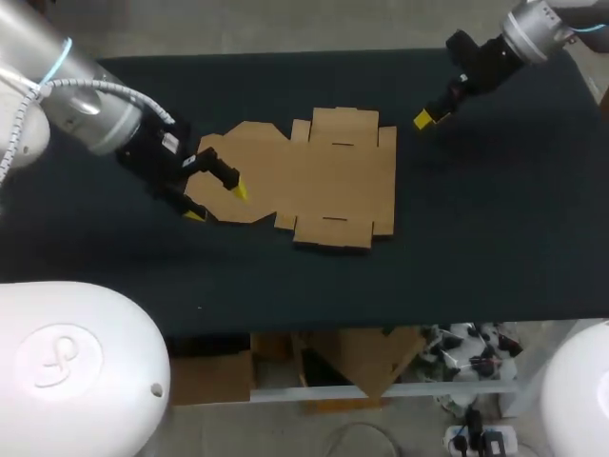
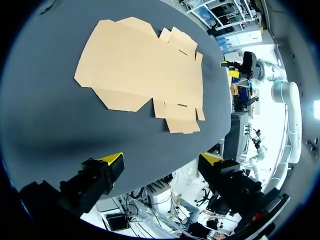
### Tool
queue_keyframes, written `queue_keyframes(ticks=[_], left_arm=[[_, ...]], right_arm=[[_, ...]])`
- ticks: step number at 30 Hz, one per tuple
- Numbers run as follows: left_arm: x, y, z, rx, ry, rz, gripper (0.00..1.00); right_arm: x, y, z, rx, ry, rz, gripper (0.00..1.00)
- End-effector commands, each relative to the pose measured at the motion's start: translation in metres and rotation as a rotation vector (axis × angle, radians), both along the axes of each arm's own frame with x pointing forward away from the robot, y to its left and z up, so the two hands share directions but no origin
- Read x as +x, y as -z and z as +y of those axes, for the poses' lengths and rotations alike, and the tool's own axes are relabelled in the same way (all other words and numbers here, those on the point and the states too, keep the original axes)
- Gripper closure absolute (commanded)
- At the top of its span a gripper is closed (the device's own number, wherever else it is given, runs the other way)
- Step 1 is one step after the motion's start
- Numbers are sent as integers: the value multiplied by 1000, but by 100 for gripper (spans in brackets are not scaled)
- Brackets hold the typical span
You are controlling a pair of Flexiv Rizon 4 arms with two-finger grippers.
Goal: Assemble the packaging by folding the flat box into shape, placing the metal phone stand inside, and closing the box properly
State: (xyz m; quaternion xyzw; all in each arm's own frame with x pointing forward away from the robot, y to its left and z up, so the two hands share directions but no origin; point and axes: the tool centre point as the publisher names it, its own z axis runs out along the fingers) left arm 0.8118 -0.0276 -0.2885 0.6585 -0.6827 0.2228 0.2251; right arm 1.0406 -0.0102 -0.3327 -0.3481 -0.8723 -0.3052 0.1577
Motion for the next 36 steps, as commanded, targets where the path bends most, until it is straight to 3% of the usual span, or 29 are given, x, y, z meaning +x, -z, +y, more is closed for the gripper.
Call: queue_keyframes(ticks=[1,17,28,36], left_arm=[[2,0,-1,16,15,-1,0],[6,-4,-2,45,45,-60,0],[2,-5,-6,53,34,-86,0],[0,-5,-7,56,27,-104,0]], right_arm=[[18,5,9,-9,-39,53,0],[61,17,26,-35,-71,64,0],[78,28,37,-28,-110,69,0],[91,35,46,-36,-59,73,0]])
